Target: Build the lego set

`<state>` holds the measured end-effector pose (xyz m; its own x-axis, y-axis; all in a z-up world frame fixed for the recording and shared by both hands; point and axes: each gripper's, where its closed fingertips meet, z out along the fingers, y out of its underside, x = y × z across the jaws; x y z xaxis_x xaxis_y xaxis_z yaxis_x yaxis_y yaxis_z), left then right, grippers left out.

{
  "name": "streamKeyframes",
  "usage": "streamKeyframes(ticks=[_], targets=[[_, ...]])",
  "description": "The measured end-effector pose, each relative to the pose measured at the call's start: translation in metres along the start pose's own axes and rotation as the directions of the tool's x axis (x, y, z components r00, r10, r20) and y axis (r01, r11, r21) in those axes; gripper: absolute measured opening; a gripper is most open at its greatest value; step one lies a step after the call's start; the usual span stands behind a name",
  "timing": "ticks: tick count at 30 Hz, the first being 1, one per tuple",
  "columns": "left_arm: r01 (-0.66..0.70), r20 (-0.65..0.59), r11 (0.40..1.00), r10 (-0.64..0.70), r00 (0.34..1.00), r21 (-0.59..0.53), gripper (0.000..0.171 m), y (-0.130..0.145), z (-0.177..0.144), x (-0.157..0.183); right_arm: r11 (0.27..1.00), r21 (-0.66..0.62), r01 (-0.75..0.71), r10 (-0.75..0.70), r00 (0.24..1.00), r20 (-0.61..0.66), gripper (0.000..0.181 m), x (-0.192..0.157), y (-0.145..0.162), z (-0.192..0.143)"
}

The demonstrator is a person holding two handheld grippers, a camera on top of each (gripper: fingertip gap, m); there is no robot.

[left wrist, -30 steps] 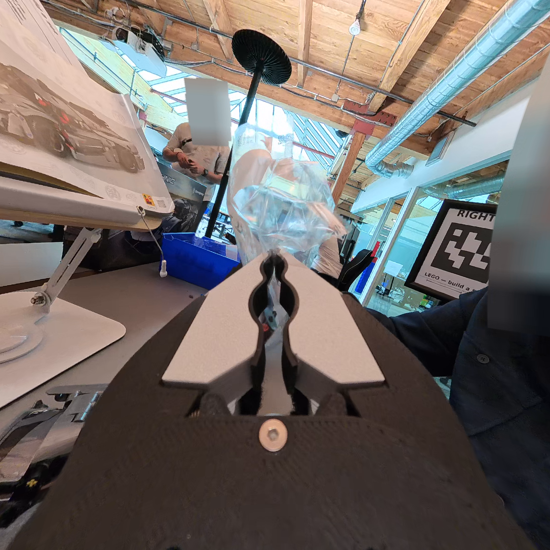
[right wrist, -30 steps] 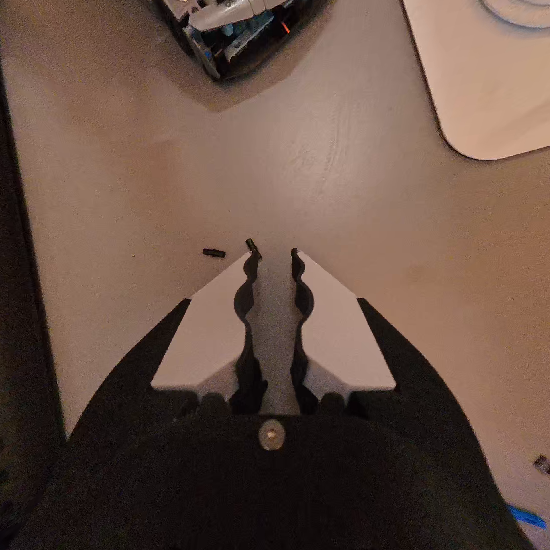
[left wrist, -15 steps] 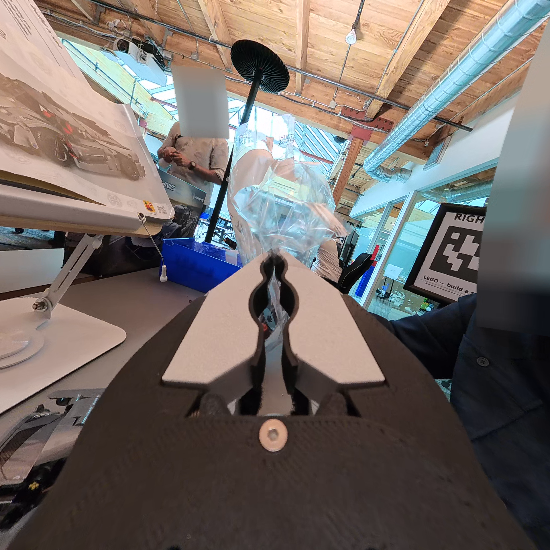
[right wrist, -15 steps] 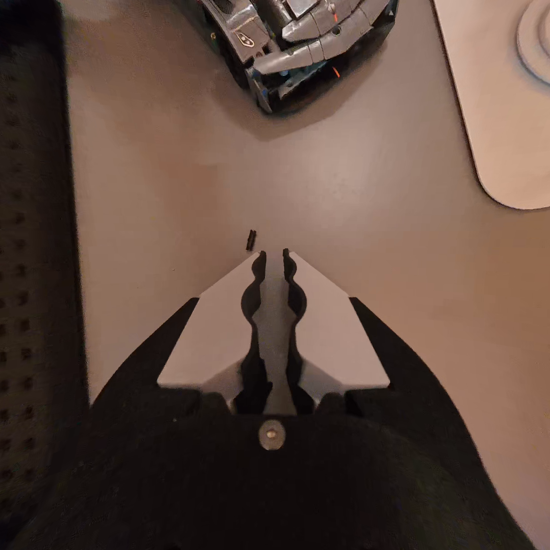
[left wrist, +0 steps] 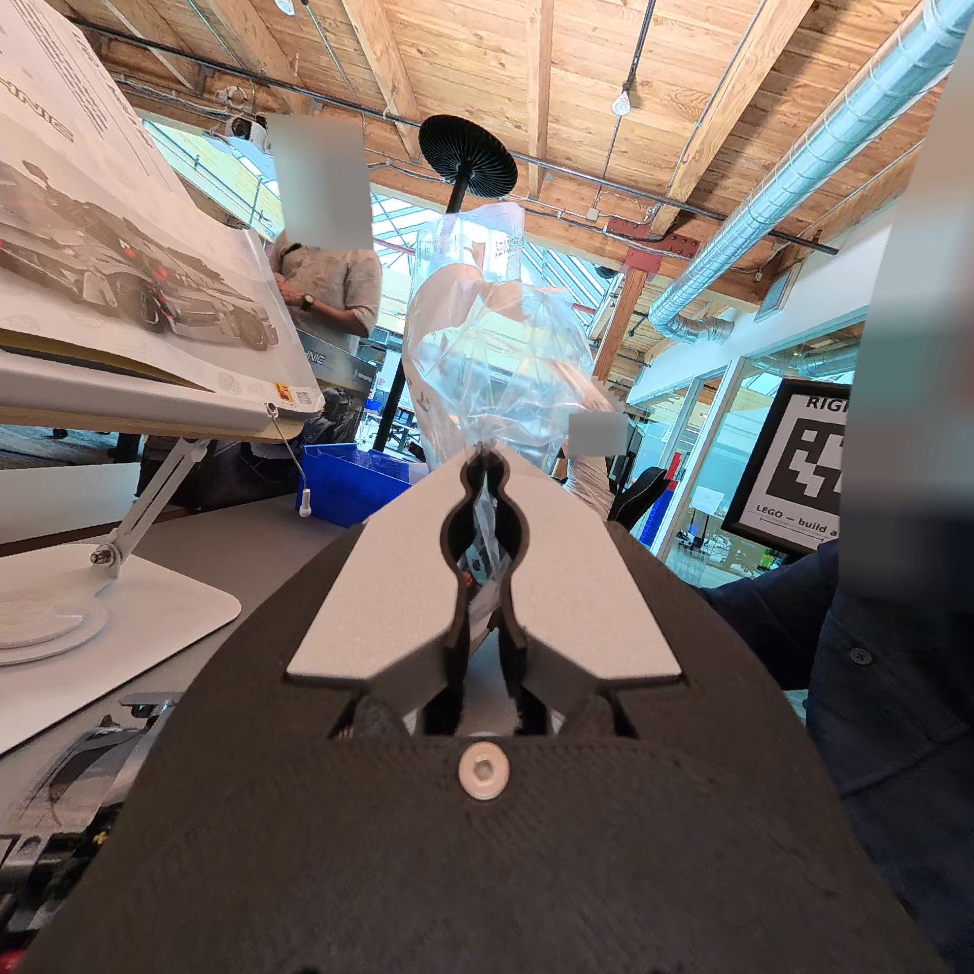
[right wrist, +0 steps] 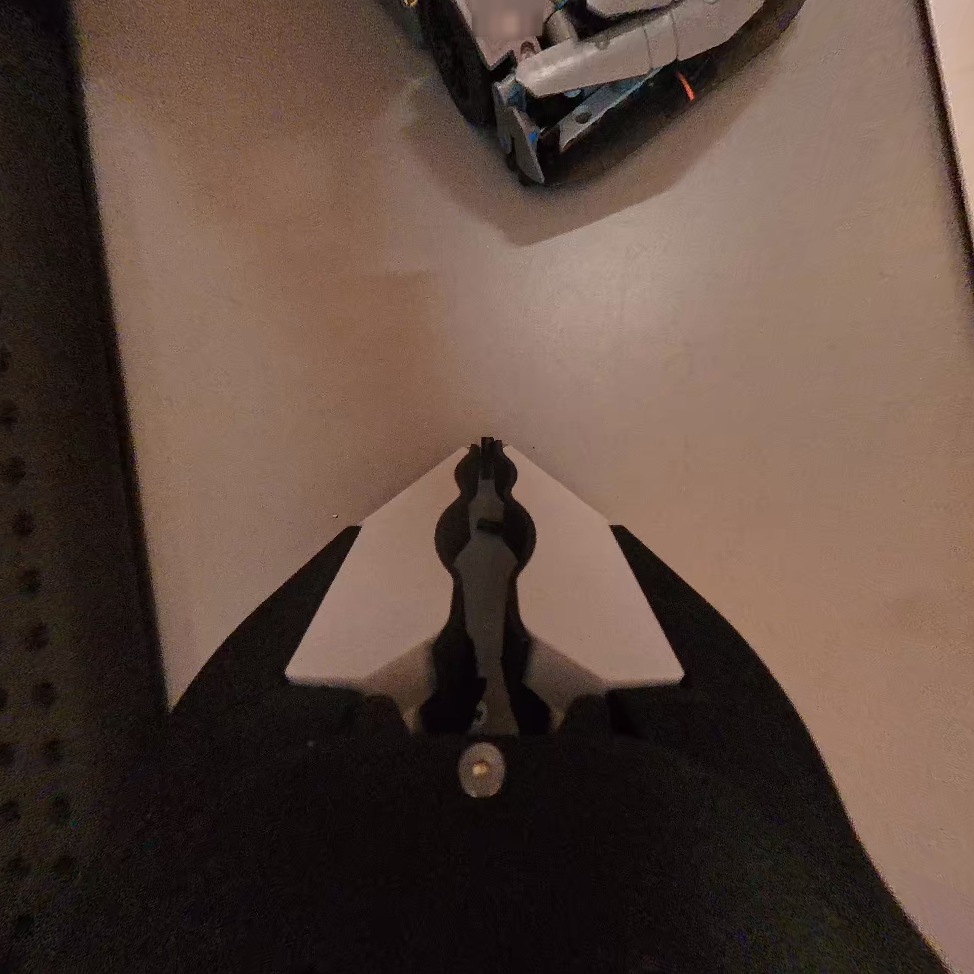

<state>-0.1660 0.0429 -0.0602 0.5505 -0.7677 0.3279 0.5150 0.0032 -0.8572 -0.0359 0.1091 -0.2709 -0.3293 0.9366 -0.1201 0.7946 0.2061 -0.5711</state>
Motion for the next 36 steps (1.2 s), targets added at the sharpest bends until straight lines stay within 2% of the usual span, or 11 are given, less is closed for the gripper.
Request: streamKeyframes(ticks=[3,6,10,13,19,21,23,25,27,30,36], targets=[[0.001,-0.006,1.000,-0.001,1.000,0.002,0.000,0.000,0.000,0.001,0.995,0.097,-0.035,0.041,0.998,-0.057,0.002,0.015,-0.012,-0.035],[0.004,-0.015,1.000,-0.005,1.000,-0.013,0.000,0.003,0.003,0.002,0.954,0.297,-0.034,0.077,0.988,-0.136,0.002,0.028,-0.044,-0.100],[0.012,-0.020,0.999,-0.013,1.000,-0.038,0.000,0.010,0.008,0.001,0.866,0.493,0.088,0.053,0.963,-0.265,0.002,0.028,-0.097,-0.187],[0.013,-0.023,0.999,-0.014,1.000,-0.053,0.000,0.014,0.010,0.001,0.831,0.525,0.183,-0.013,0.951,-0.310,0.002,0.014,-0.134,-0.217],[0.015,-0.026,0.997,-0.017,1.000,-0.071,0.000,0.019,0.013,0.002,0.874,0.433,0.222,-0.115,0.959,-0.260,0.002,-0.002,-0.163,-0.186],[0.015,-0.027,0.997,-0.017,0.999,-0.070,0.000,0.019,0.013,0.002,0.898,0.400,0.186,-0.081,0.961,-0.265,0.019,0.005,-0.158,-0.176],[0.015,-0.026,0.997,-0.017,1.000,-0.070,0.000,0.018,0.013,0.002,0.870,0.463,0.171,-0.025,0.952,-0.304,0.009,0.011,-0.155,-0.187],[0.016,-0.030,0.998,-0.018,0.999,-0.066,0.000,0.017,0.013,0.002,0.842,0.518,0.154,0.004,0.957,-0.290,0.013,0.009,-0.149,-0.201],[0.013,-0.027,0.998,-0.015,1.000,-0.067,0.000,0.017,0.013,0.002,0.828,0.541,0.147,0.052,0.941,-0.335,0.012,0.016,-0.135,-0.212],[0.015,-0.021,0.998,-0.016,1.000,-0.057,0.000,0.015,0.012,0.001,0.846,0.528,0.067,0.108,0.950,-0.293,0.011,0.018,-0.098,-0.202],[0.011,-0.020,0.999,-0.012,1.000,-0.040,0.000,0.011,0.009,0.001,0.977,0.209,-0.052,0.083,0.986,-0.146,0.023,0.010,-0.010,-0.092]])
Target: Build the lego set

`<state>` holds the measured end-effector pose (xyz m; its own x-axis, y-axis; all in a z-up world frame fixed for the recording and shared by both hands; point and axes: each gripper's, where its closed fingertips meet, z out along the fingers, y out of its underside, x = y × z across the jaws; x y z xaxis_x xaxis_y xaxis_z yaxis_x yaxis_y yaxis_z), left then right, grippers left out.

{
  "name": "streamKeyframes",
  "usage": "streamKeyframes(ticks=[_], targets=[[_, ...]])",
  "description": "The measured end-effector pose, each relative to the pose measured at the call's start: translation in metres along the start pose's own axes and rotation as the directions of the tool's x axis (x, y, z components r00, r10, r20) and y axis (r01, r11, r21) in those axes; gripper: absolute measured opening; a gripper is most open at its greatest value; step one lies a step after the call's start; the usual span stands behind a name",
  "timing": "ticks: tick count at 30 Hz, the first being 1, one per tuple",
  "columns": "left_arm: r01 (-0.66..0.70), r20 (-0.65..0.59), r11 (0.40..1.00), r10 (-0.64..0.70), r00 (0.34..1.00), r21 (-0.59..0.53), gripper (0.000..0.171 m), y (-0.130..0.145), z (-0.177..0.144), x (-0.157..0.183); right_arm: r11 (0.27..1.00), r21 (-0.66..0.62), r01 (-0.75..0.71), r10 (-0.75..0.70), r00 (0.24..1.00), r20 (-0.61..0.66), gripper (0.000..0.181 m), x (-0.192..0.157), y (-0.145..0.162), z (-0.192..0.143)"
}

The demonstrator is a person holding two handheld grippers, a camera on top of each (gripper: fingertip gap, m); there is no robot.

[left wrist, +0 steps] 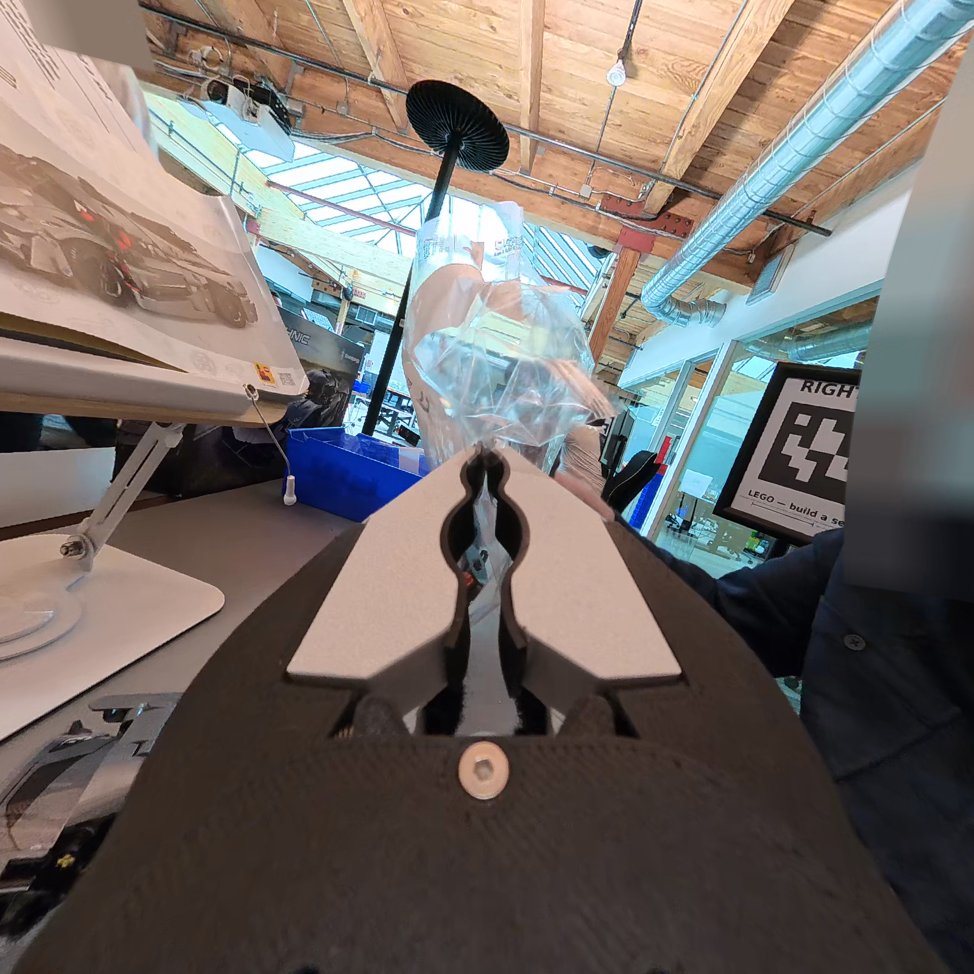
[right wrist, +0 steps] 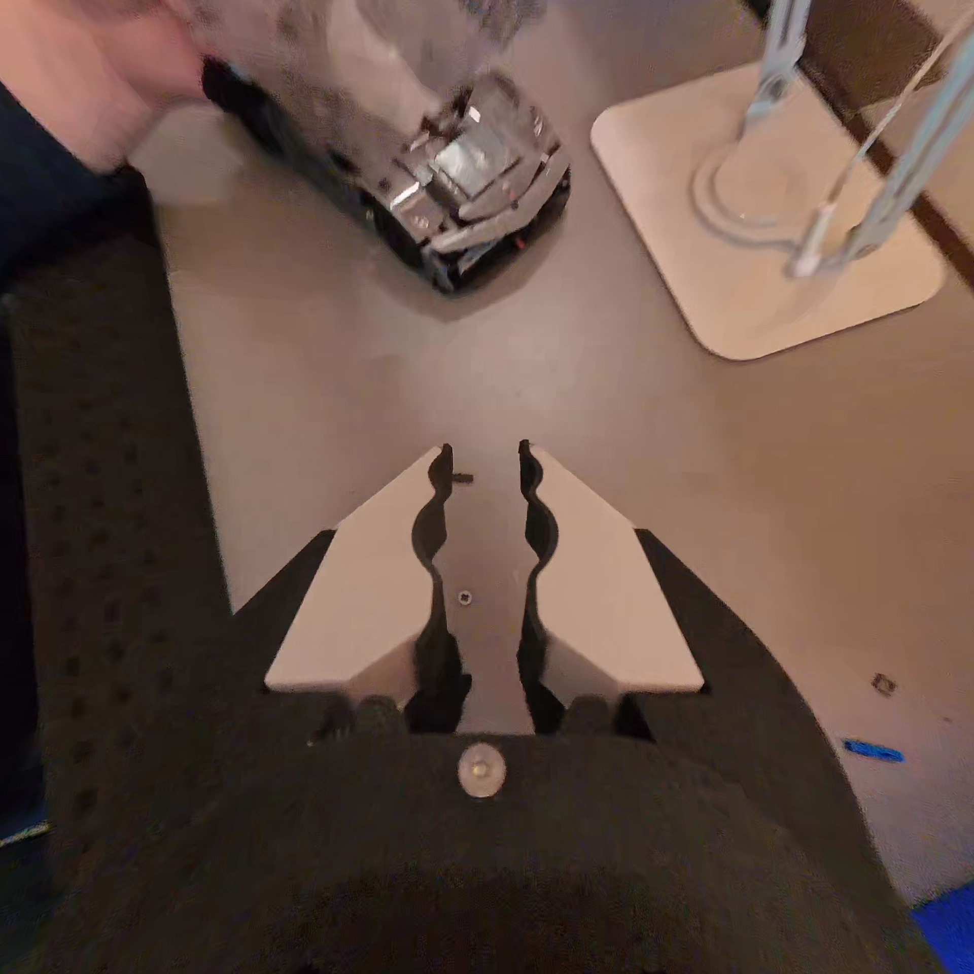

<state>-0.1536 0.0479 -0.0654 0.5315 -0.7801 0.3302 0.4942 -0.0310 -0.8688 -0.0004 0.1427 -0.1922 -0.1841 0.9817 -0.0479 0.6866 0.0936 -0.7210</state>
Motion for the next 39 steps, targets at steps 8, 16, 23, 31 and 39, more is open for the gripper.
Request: streamKeyframes(ticks=[8,16,23,31,39], targets=[[-0.003,0.006,1.000,0.003,1.000,0.000,0.000,0.000,-0.001,-0.001,0.953,-0.210,0.220,-0.198,0.972,0.124,0.023,-0.013,0.049,0.064],[0.000,0.003,1.000,0.000,1.000,-0.008,0.000,0.001,0.001,-0.002,0.945,-0.214,0.245,-0.211,0.962,0.172,0.003,-0.012,0.053,0.071],[0.003,0.004,1.000,-0.003,1.000,-0.005,0.000,0.002,0.000,-0.002,0.980,-0.155,0.125,-0.115,0.991,0.074,0.001,0.006,0.037,0.040],[0.008,-0.006,1.000,-0.008,1.000,-0.029,0.000,0.008,0.005,-0.002,0.910,0.368,0.193,-0.155,0.979,-0.131,0.002,0.010,-0.124,-0.096],[0.005,-0.007,1.000,-0.005,1.000,-0.028,0.000,0.008,0.005,-0.001,0.947,0.192,0.257,-0.232,0.962,-0.141,0.020,0.004,-0.159,-0.055]])
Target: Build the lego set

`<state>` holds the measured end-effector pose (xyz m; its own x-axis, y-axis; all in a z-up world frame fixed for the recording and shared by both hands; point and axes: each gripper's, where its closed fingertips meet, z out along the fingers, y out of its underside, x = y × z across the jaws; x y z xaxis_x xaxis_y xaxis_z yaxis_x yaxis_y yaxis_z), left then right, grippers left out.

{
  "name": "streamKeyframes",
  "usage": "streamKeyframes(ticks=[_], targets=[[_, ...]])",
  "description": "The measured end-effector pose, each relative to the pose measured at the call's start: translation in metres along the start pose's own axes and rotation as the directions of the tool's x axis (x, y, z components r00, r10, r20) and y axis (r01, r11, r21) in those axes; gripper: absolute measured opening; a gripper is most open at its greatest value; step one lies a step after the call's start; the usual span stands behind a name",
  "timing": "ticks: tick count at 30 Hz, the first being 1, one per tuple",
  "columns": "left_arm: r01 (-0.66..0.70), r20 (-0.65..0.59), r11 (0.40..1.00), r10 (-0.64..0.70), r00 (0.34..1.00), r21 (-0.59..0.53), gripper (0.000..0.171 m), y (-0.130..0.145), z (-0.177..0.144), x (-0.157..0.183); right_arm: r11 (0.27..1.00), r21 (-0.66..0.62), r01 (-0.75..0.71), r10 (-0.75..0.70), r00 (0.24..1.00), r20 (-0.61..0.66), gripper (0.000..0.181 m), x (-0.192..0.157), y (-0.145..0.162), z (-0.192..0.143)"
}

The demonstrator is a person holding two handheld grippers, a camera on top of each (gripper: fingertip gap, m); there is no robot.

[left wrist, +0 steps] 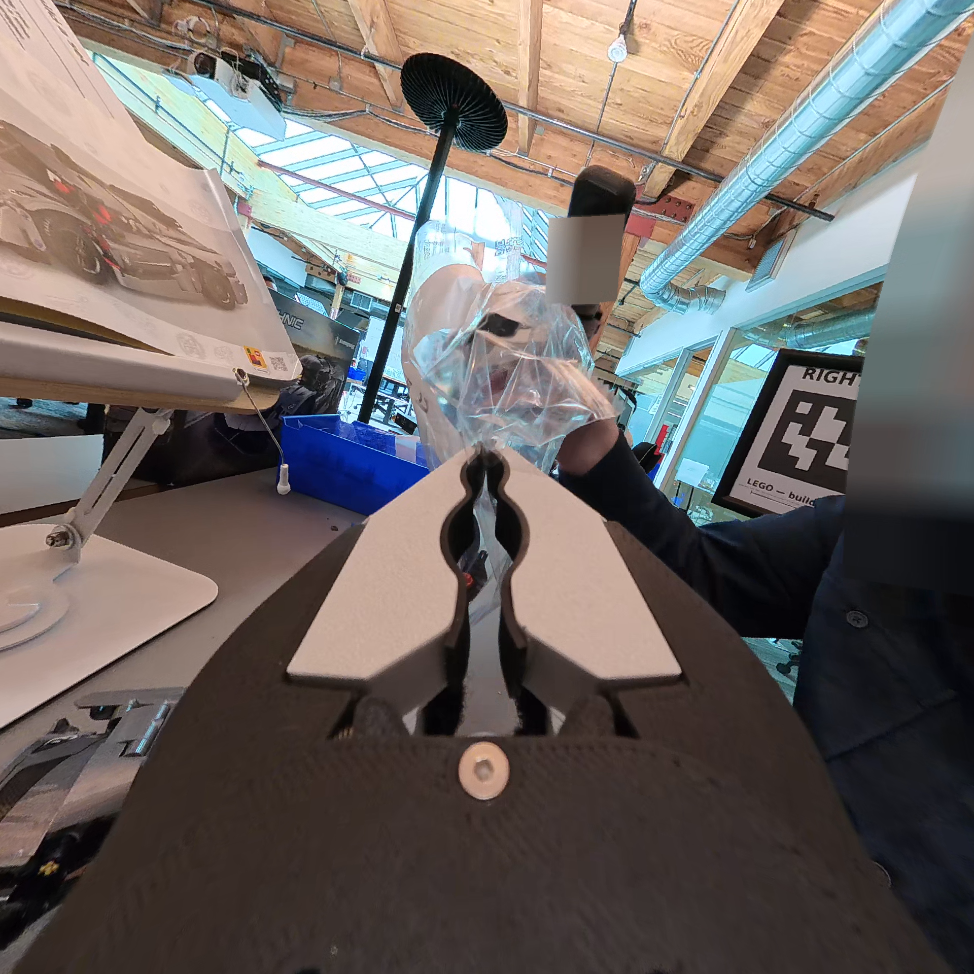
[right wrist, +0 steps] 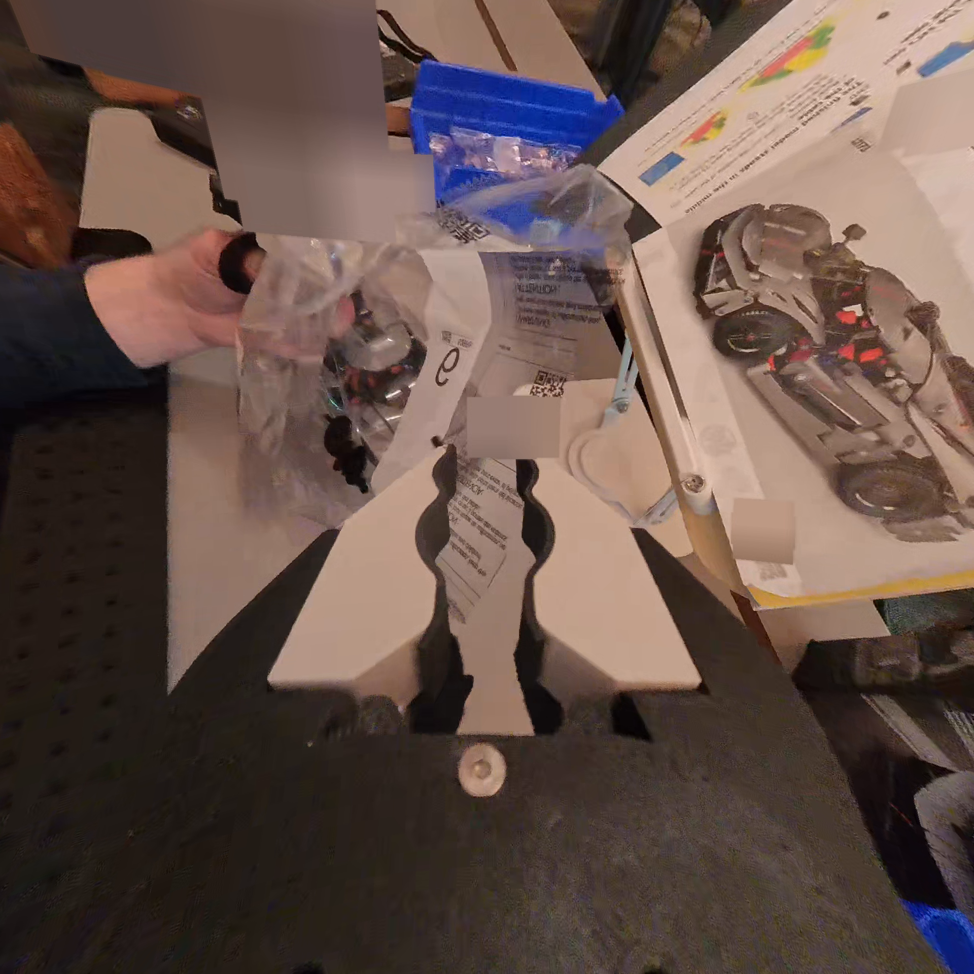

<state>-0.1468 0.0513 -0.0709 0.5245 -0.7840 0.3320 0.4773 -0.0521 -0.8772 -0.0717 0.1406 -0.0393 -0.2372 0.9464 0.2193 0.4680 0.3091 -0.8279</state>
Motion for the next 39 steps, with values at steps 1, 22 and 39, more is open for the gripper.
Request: streamKeyframes(ticks=[1,22,39], targets=[[0.000,-0.002,1.000,0.000,1.000,0.002,0.000,0.000,0.000,0.000,1.000,0.027,-0.007,0.007,1.000,-0.008,0.022,0.000,-0.002,-0.004],[0.012,-0.014,1.000,-0.012,1.000,0.020,0.000,-0.002,-0.001,0.004,0.658,-0.501,-0.562,0.322,0.812,-0.488,0.028,0.024,0.315,-0.234],[-0.005,-0.014,1.000,0.005,1.000,-0.005,0.000,0.004,0.008,0.007,0.584,-0.658,-0.474,0.285,0.880,-0.381,0.016,0.018,0.436,-0.238]])
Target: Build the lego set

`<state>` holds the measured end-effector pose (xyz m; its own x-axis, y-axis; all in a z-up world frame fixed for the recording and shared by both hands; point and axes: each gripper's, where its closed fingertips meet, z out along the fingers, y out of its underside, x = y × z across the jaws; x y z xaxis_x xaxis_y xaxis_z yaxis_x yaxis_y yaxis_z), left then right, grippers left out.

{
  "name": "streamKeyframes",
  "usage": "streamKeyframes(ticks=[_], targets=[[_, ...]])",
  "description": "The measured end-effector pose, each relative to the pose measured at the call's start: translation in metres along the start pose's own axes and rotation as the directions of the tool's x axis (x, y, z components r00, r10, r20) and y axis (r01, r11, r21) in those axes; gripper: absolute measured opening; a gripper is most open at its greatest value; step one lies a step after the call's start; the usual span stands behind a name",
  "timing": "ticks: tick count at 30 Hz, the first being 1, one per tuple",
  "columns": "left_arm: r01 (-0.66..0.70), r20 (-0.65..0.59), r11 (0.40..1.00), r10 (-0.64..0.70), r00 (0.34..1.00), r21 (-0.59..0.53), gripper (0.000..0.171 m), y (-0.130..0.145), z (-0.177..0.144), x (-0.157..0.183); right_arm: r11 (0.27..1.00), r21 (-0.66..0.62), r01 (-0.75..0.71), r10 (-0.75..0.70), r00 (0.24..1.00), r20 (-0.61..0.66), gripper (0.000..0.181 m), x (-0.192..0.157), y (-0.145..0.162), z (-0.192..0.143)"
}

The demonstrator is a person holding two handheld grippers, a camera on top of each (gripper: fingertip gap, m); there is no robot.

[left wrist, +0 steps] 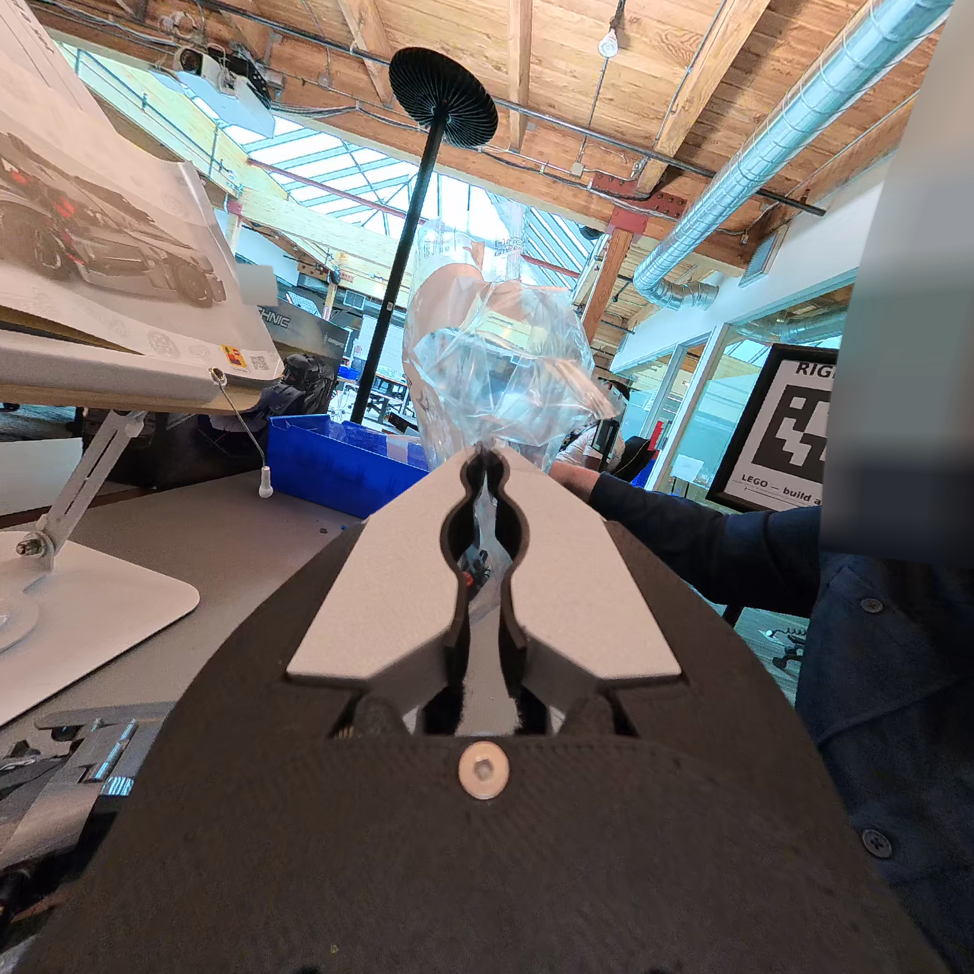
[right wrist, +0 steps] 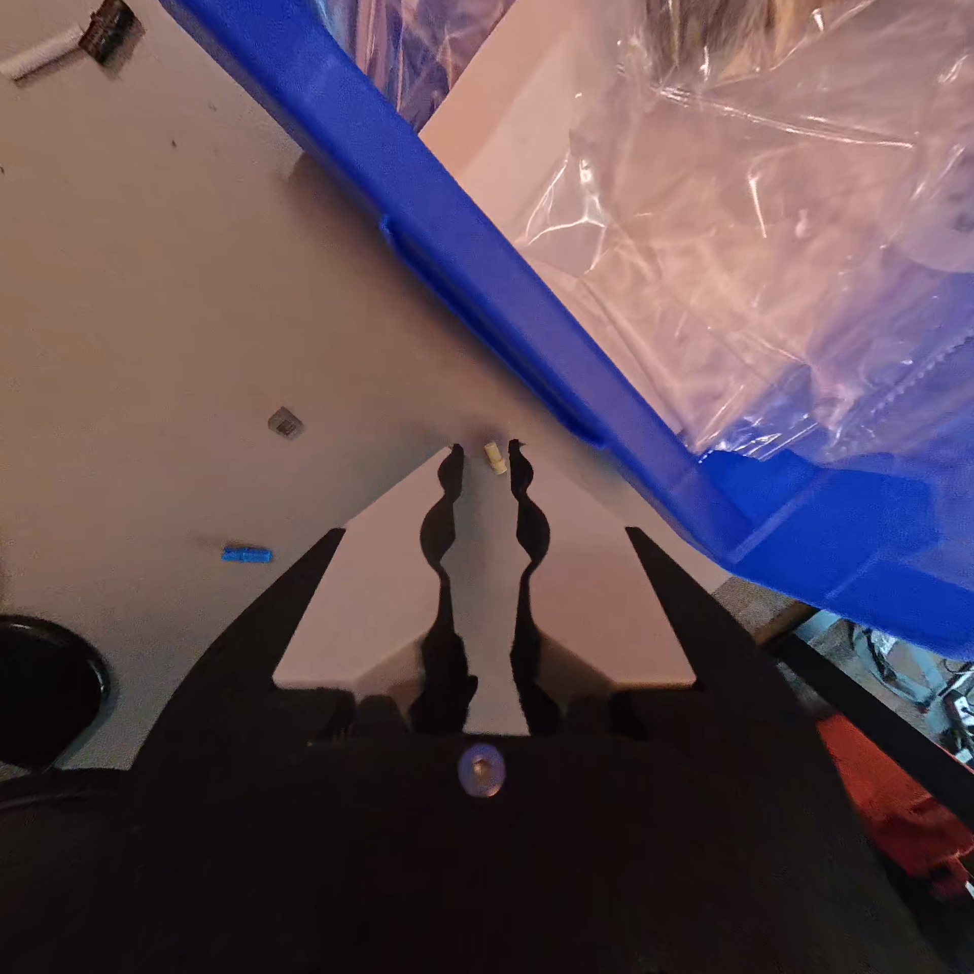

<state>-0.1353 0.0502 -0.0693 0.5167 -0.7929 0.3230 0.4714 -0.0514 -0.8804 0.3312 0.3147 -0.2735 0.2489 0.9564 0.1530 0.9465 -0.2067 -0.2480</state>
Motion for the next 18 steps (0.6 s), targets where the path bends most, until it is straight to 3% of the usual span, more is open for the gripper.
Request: streamKeyframes(ticks=[9,13,15,18], targets=[[0.008,-0.014,1.000,-0.008,1.000,-0.012,0.000,0.003,0.003,0.001,0.998,-0.011,-0.054,0.055,0.997,0.056,0.002,-0.001,0.004,0.005],[0.012,-0.019,1.000,-0.012,1.000,-0.021,0.000,0.006,0.006,0.002,0.999,0.005,-0.049,0.048,0.997,0.055,0.002,-0.007,0.001,-0.011],[0.015,-0.026,0.999,-0.016,1.000,-0.031,0.000,0.010,0.010,0.003,0.995,0.097,-0.031,0.027,0.999,0.048,0.002,-0.018,-0.021,-0.036],[0.025,-0.038,0.998,-0.027,0.999,-0.054,0.000,0.018,0.020,0.004,0.946,0.321,0.050,-0.064,0.997,0.033,0.002,-0.054,-0.087,-0.092]])
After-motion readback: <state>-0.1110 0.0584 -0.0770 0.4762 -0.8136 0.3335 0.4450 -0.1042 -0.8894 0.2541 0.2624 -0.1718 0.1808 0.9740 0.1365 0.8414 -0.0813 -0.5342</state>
